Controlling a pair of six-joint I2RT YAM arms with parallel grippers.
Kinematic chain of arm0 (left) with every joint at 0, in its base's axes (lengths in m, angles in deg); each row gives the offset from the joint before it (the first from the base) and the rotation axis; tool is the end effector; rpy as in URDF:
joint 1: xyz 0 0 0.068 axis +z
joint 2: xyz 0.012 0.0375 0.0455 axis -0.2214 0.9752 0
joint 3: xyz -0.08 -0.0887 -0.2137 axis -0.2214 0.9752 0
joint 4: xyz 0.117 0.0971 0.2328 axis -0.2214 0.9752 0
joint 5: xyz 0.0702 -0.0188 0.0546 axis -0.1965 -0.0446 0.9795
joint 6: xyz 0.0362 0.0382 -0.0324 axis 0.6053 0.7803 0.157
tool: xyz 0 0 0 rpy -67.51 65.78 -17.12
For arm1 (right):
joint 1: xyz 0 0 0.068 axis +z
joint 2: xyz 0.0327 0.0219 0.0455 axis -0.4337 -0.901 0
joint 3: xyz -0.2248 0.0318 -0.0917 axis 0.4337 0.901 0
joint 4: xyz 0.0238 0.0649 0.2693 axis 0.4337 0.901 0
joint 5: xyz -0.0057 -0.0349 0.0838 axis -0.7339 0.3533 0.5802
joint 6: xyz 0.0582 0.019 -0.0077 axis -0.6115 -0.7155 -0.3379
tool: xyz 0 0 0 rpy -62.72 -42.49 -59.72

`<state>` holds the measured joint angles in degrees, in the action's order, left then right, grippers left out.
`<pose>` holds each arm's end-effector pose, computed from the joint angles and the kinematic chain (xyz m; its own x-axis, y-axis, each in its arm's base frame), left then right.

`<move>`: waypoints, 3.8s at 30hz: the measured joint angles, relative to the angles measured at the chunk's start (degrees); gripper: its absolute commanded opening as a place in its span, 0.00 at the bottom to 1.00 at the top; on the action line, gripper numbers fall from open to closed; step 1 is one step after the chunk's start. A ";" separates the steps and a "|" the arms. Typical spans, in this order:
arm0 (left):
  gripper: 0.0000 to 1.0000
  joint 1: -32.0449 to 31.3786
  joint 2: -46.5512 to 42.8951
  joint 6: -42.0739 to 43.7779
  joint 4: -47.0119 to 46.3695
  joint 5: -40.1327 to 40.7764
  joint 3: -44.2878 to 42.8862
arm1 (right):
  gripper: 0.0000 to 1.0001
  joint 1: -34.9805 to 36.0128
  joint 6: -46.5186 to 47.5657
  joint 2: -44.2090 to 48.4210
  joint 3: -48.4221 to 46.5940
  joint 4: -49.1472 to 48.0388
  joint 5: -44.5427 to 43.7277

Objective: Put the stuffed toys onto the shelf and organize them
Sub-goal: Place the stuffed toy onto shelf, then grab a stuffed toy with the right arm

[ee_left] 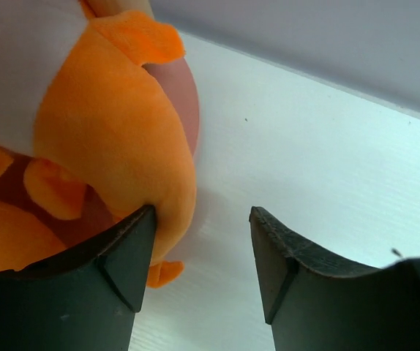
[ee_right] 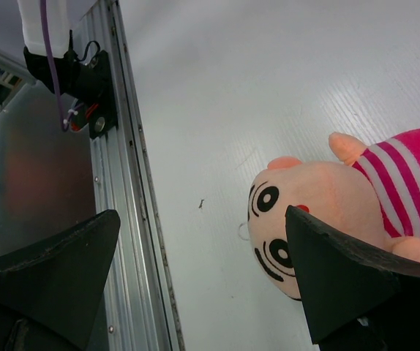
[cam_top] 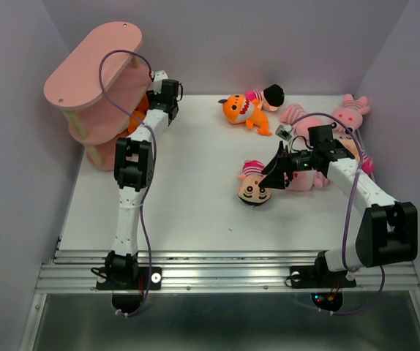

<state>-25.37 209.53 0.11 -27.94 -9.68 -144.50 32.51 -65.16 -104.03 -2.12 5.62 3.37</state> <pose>0.5731 -0.1046 0.1773 -0.3429 -0.1568 -0.9262 -0.3401 0.9398 -0.0332 0.2958 0.0790 0.2240 -0.5578 -0.1834 -0.8095 -0.8233 0.2457 0.5117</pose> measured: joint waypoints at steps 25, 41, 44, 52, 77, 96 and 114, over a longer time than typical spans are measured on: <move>0.69 0.13 -18.03 2.25 -3.52 -7.45 14.23 | 1.00 0.00 1.14 0.00 0.00 0.90 -0.02; 0.69 -2.99 -26.14 -4.59 -6.08 6.71 30.29 | 1.00 0.00 2.34 -0.09 -0.81 1.86 0.11; 0.70 -1.97 -24.44 -5.60 -5.77 7.34 28.50 | 1.00 0.00 2.47 -0.15 -0.81 1.92 0.09; 0.74 -1.36 -24.33 -2.84 -5.14 4.48 29.77 | 1.00 0.00 2.54 -0.37 -0.81 2.12 0.11; 0.96 -1.18 -68.70 0.79 -9.81 -23.71 64.02 | 1.00 0.00 4.44 -0.37 -1.20 3.39 -0.63; 0.97 -1.20 -99.14 0.26 -4.98 -36.44 74.01 | 1.00 -3.98 -2.08 -5.40 -20.94 4.70 -20.55; 0.97 -1.18 -108.19 -5.07 -3.89 -44.02 79.52 | 1.00 -4.92 -5.46 -43.91 -56.72 4.76 -26.53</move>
<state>-26.55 101.34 -4.96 -31.83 -53.70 -64.98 27.59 -70.62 -147.94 -58.83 10.39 -23.16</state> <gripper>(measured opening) 0.968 0.998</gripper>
